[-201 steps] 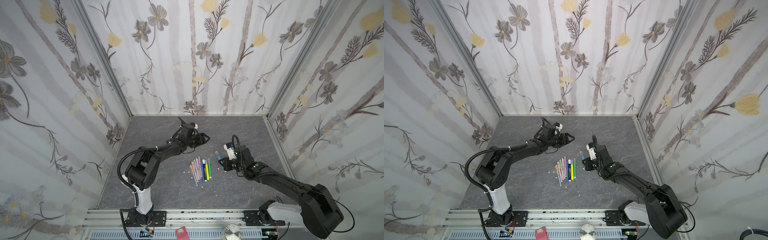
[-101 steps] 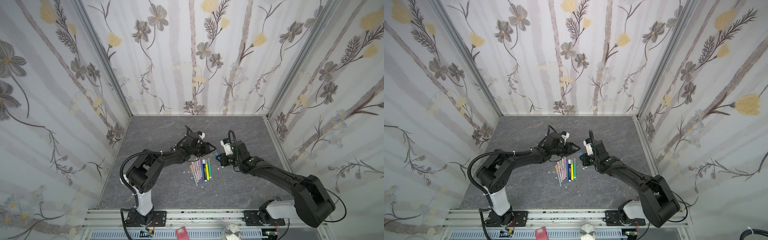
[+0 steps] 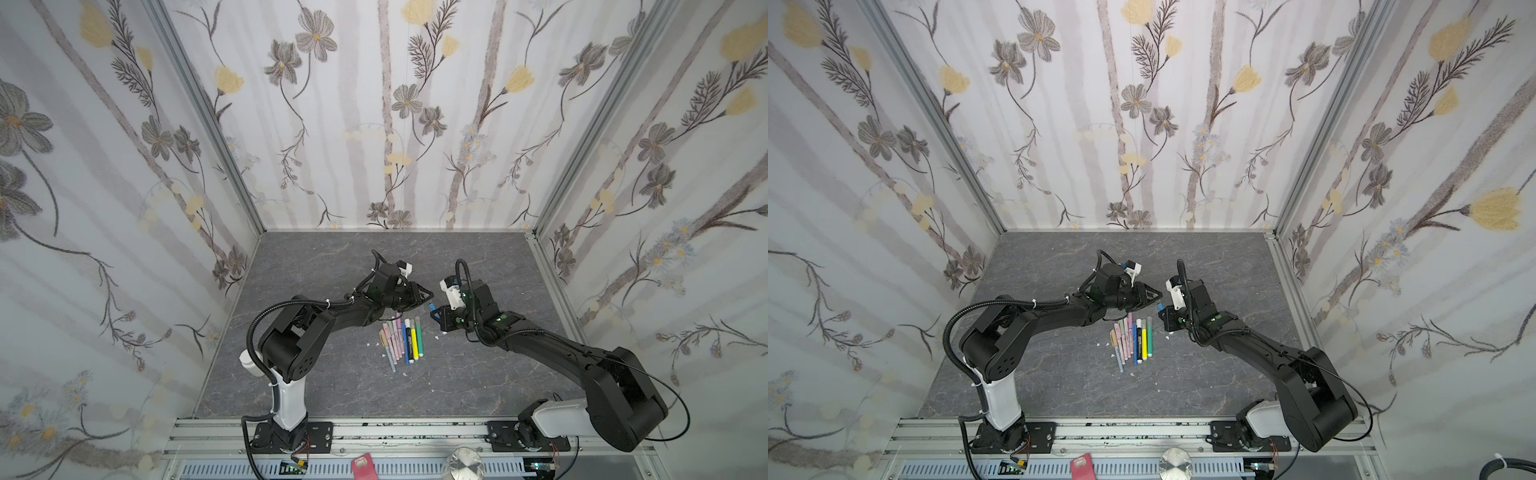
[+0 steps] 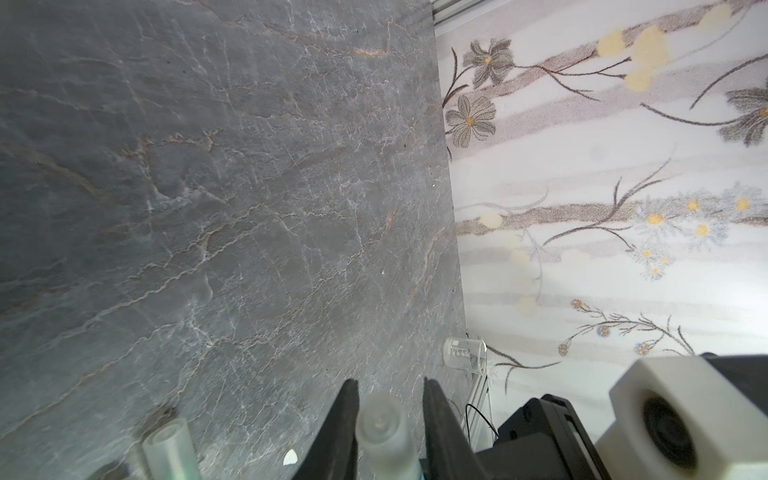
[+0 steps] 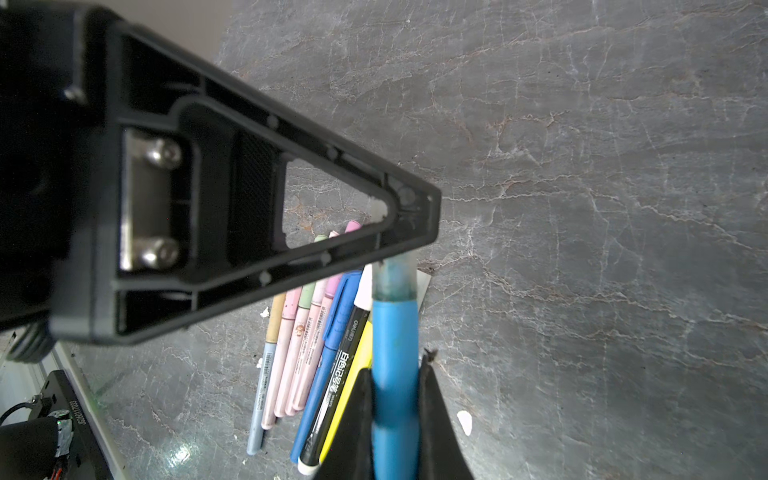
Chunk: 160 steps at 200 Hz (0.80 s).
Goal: Open the pen caps
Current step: 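Pull the left gripper away from the right gripper to remove the cap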
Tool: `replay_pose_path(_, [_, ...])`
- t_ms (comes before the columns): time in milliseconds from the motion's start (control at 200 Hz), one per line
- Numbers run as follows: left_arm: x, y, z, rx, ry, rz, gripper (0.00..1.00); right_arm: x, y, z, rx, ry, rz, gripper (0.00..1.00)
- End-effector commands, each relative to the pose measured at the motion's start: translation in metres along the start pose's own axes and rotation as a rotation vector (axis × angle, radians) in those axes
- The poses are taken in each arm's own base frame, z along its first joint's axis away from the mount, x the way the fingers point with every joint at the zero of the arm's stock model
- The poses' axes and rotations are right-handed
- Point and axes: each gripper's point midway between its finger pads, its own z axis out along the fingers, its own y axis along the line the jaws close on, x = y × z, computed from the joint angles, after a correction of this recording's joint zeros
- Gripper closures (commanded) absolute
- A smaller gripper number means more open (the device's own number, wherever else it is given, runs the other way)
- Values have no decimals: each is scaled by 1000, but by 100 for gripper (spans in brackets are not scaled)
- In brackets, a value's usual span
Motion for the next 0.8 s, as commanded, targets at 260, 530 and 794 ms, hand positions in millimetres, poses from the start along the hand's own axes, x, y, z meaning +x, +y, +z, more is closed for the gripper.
replay_pose_path(260, [-2,-16,0,64,-2,0,79,-11,2,4,-7,-41,-9,100])
replay_pose_path(530, [-1,-17,2,86,3,-16,87,-9,0,6,-5,-41,-5,100])
replay_pose_path(794, [-3,-21,2,105,-2,-20,100,-8,0,7,-6,-39,-3,100])
